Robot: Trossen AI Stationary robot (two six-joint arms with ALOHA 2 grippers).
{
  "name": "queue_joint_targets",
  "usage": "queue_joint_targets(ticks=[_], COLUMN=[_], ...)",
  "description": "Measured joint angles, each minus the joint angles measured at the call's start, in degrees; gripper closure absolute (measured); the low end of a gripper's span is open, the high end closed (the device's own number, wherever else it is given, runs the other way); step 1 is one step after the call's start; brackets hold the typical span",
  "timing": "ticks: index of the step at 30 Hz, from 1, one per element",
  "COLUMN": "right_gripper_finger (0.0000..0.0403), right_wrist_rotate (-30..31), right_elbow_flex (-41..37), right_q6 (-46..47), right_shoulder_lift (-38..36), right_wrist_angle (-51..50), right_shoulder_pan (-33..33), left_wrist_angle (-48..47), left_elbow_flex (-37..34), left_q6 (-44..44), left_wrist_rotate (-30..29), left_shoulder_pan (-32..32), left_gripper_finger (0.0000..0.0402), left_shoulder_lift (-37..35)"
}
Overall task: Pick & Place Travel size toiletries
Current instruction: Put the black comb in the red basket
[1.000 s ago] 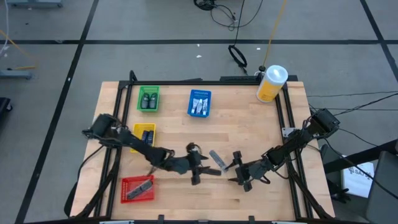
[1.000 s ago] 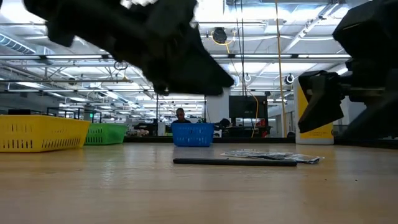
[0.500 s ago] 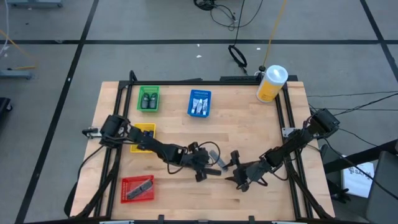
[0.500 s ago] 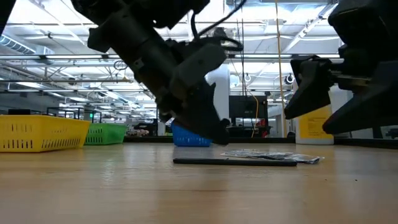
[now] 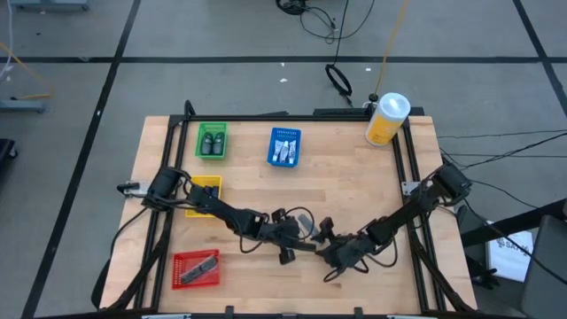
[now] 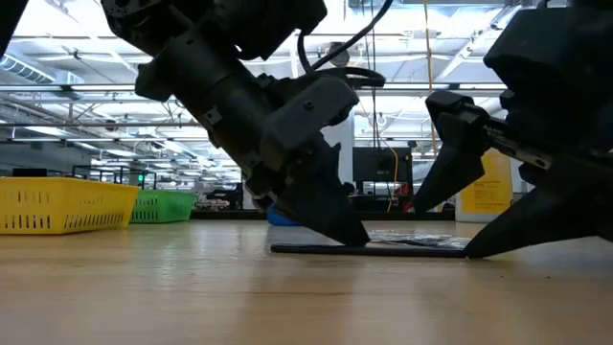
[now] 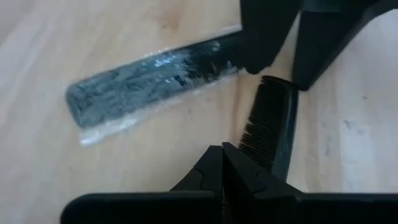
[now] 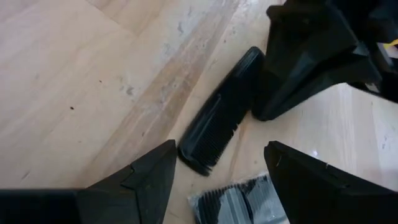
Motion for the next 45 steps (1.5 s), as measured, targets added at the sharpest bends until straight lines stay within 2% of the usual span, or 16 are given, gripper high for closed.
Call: queue_joint_targets(ticks=[16,28,45], right_gripper_finger=[0.0163,0.0163,0.0163], right_wrist_rotate=[6.05,5.84,5.73], right_elbow_flex=[0.23,0.23,0.27], right_q6=[-1.57,-1.38,2.33], right_shoulder_lift=[0.33,0.33,0.29], right_wrist_angle=[0.07,2.37,5.67], right_shoulder_pan=[-0.55,-0.09,-0.30], left_wrist_angle=[5.86,10.72,12.87], left_elbow_flex=[0.02,-0.07,-0.14], left_q6=[1.83,3.18,4.83], left_wrist_rotate=[1.00,0.73,1.42], left_shoulder_pan=[-0.93,-0.50,-0.55], left_gripper_finger=[0.0398,0.0399,0.0398], left_shoulder_lift=[2.68,3.41,3.39])
